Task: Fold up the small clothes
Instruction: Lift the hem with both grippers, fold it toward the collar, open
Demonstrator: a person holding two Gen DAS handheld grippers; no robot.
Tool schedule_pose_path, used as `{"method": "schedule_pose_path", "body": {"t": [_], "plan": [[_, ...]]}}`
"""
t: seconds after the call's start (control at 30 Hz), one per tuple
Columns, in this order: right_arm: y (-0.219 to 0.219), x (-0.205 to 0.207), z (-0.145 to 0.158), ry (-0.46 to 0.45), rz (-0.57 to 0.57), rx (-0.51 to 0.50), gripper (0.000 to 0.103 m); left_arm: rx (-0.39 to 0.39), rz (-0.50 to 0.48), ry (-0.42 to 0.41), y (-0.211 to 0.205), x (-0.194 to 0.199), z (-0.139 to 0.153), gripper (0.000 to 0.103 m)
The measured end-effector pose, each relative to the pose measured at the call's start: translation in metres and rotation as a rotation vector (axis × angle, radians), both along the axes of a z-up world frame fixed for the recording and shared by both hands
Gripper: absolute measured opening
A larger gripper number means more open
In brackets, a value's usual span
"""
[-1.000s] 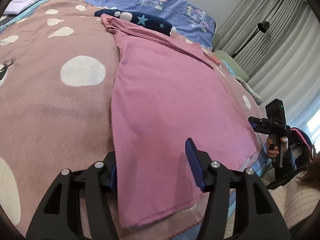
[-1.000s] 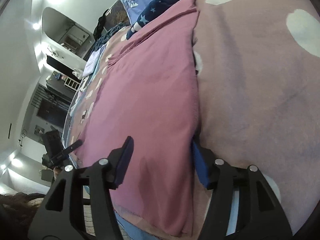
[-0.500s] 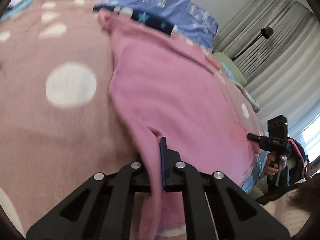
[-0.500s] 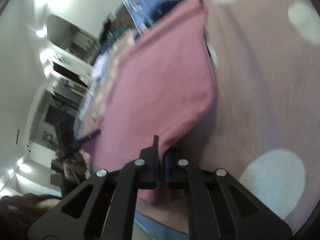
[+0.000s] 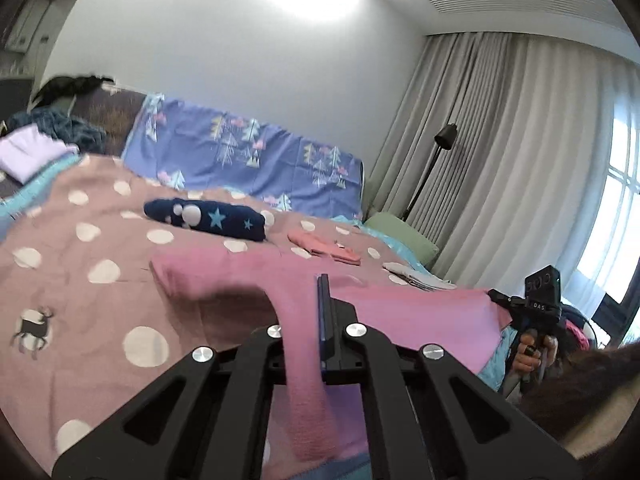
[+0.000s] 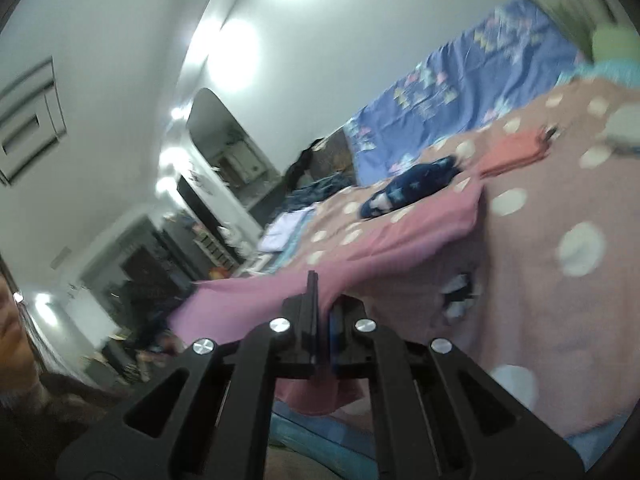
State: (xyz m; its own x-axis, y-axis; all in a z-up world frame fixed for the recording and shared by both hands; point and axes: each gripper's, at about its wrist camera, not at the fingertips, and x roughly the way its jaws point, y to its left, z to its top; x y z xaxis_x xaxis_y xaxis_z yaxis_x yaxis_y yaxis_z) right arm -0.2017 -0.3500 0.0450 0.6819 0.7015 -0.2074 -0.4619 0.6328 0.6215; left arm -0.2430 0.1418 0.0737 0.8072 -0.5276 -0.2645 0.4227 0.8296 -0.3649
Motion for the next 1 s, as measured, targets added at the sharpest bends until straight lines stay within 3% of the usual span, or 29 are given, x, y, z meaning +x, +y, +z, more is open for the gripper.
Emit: {"method": "schedule_pose_path", "body": {"t": [0.13, 0.33, 0.5, 0.73, 0.83, 0.9, 0.93, 1.0], "plan": [[0.004, 0.003, -0.018, 0.086, -0.032, -0.108, 0.006, 0.035, 0.005, 0.106, -0.008, 0.012, -0.03, 0.001], [0.022, 0.079, -0.071, 0.257, -0.081, -0.124, 0.006, 0.014, 0.053, 0.325, 0.001, 0.084, -0.088, 0.001], [0.03, 0.139, -0.071, 0.268, -0.132, -0.135, 0.006, 0.019, 0.064, 0.338, 0.007, 0.136, -0.088, 0.001], [0.052, 0.227, -0.054, 0.211, -0.207, -0.247, 0.006, 0.092, 0.096, 0.312, 0.006, 0.22, -0.073, 0.003], [0.059, 0.272, -0.07, 0.249, -0.234, -0.28, 0.006, 0.167, 0.168, 0.345, 0.005, 0.264, -0.097, 0.005], [0.066, 0.299, -0.094, 0.317, -0.24, -0.315, 0.008, 0.19, 0.195, 0.416, 0.004, 0.291, -0.124, 0.005], [0.07, 0.311, -0.109, 0.361, -0.236, -0.343, 0.011, 0.202, 0.202, 0.468, 0.004, 0.305, -0.141, 0.005], [0.071, 0.32, -0.126, 0.416, -0.269, -0.394, 0.027, 0.229, 0.221, 0.529, 0.004, 0.315, -0.163, 0.007]]}}
